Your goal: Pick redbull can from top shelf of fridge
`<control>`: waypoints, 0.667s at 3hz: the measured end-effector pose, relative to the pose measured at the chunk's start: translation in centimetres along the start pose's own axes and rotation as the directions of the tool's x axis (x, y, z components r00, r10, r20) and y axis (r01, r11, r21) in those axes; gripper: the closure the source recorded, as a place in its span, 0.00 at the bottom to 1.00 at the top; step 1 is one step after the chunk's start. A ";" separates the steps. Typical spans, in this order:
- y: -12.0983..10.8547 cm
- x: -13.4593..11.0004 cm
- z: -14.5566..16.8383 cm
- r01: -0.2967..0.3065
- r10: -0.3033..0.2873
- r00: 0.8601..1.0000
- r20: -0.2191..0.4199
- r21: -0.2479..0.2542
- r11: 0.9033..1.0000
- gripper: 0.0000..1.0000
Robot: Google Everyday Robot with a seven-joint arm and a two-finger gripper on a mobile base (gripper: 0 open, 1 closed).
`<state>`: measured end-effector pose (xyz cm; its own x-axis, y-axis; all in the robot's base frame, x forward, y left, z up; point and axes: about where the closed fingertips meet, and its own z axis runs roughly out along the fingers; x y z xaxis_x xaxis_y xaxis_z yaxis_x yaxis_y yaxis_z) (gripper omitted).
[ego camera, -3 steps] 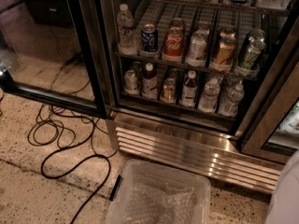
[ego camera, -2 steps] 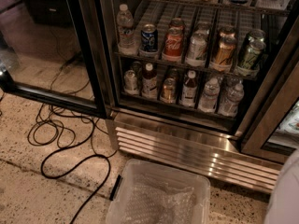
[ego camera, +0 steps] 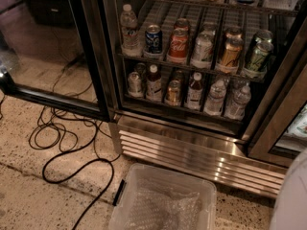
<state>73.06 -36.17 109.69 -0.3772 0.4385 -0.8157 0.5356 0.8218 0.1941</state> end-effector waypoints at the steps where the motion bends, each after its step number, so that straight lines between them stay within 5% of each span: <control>1: 0.0 0.0 0.0 0.000 0.000 1.000 0.000 0.000 1.000 1.00; 2: 0.4 0.0 -1.2 0.043 -0.043 0.999 0.013 0.004 0.999 1.00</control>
Offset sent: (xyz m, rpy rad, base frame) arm -0.0246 0.0205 0.0191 -0.0961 0.0078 0.0402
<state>72.30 -35.42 110.42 -0.3903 0.3984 -0.8301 0.5223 0.8382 0.1567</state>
